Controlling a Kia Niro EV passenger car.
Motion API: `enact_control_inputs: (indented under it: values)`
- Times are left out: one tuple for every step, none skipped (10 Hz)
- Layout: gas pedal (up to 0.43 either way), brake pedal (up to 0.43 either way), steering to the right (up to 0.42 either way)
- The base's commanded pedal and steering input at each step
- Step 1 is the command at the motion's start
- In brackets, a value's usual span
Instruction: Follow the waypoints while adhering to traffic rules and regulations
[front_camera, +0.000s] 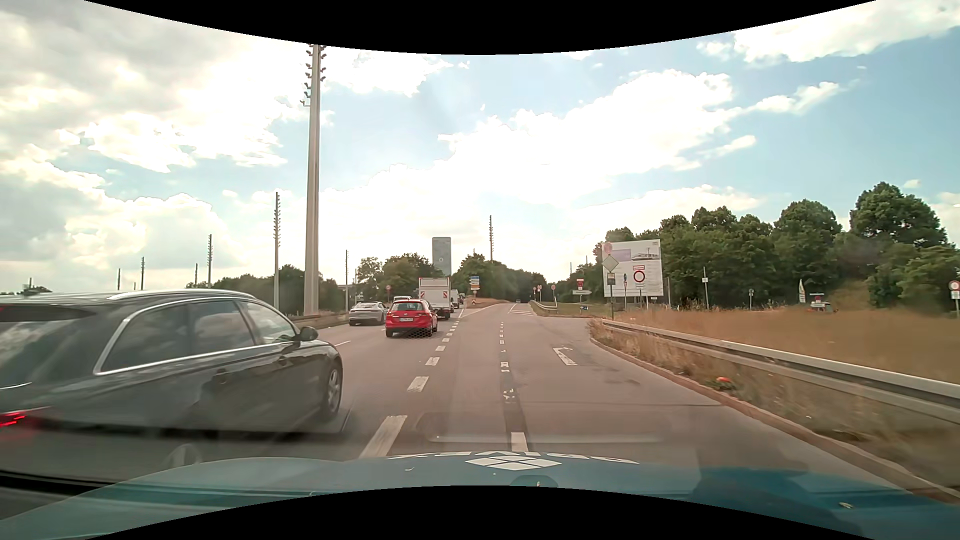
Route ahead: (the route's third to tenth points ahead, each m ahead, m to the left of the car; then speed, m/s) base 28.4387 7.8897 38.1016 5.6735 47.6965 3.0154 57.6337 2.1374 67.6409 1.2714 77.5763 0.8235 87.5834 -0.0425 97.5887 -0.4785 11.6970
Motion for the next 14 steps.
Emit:
enact_control_inputs:
  values:
    - [0.350,0.000,-0.028]
    - [0.260,0.000,-0.026]
    - [0.248,0.000,-0.026]
    - [0.248,0.000,-0.026]
    - [0.248,0.000,-0.024]
    - [0.248,0.000,-0.019]
    - [0.260,0.000,-0.013]
    - [0.260,0.000,-0.007]
    - [0.268,0.000,-0.003]
    - [0.280,0.000,-0.001]
    - [0.280,0.000,0.000]
    - [0.280,0.000,0.002]
    - [0.280,0.000,0.005]
    - [0.280,0.000,0.005]
